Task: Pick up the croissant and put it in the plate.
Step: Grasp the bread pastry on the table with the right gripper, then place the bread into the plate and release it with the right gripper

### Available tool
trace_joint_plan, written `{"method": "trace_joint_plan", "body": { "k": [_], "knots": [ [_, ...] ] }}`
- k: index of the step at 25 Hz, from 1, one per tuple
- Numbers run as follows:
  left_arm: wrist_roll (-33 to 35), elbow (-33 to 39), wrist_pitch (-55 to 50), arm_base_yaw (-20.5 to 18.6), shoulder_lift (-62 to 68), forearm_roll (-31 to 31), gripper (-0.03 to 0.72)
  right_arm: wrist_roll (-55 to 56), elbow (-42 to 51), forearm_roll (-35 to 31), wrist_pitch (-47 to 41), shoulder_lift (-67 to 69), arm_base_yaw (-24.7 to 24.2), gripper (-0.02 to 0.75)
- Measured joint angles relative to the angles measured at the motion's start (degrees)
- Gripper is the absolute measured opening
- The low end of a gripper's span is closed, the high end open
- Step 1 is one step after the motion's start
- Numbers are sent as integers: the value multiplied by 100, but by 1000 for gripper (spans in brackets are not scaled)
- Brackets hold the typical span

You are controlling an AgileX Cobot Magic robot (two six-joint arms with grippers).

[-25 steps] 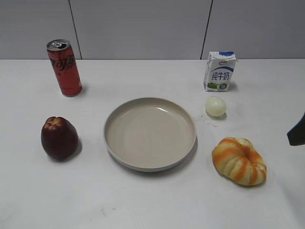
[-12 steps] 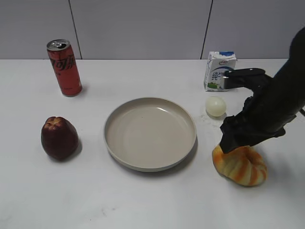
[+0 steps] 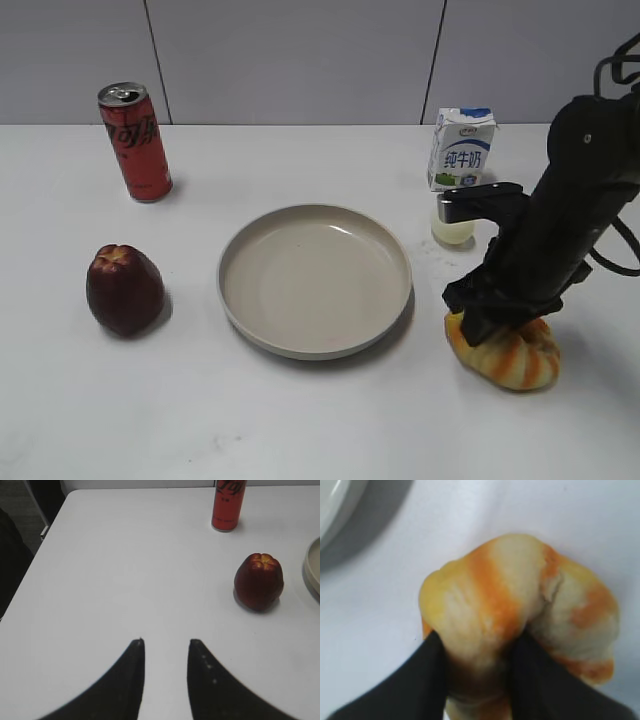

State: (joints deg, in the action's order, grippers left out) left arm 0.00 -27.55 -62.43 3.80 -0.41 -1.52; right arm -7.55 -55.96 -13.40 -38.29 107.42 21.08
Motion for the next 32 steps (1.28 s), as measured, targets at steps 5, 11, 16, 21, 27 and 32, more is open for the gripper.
{"method": "trace_joint_plan", "body": {
  "k": [5, 11, 16, 21, 27, 32],
  "knots": [
    [0, 0, 0, 0, 0, 0, 233, -24, -510, 30, -673, 41, 5, 127],
    [0, 0, 0, 0, 0, 0, 233, -211, -2178, 48, -1824, 16, 337, 127],
    [0, 0, 0, 0, 0, 0, 233, -278, -3322, 37, -1832, 146, 1049, 127],
    [0, 0, 0, 0, 0, 0, 233, -289, -3626, 3, -1441, 676, 1574, 127],
    [0, 0, 0, 0, 0, 0, 233, -304, -3626, -38, -1396, 1431, 1702, 174],
    [0, 0, 0, 0, 0, 0, 233, -346, -3690, -55, -1426, 1602, 1702, 582]
  ]
}}
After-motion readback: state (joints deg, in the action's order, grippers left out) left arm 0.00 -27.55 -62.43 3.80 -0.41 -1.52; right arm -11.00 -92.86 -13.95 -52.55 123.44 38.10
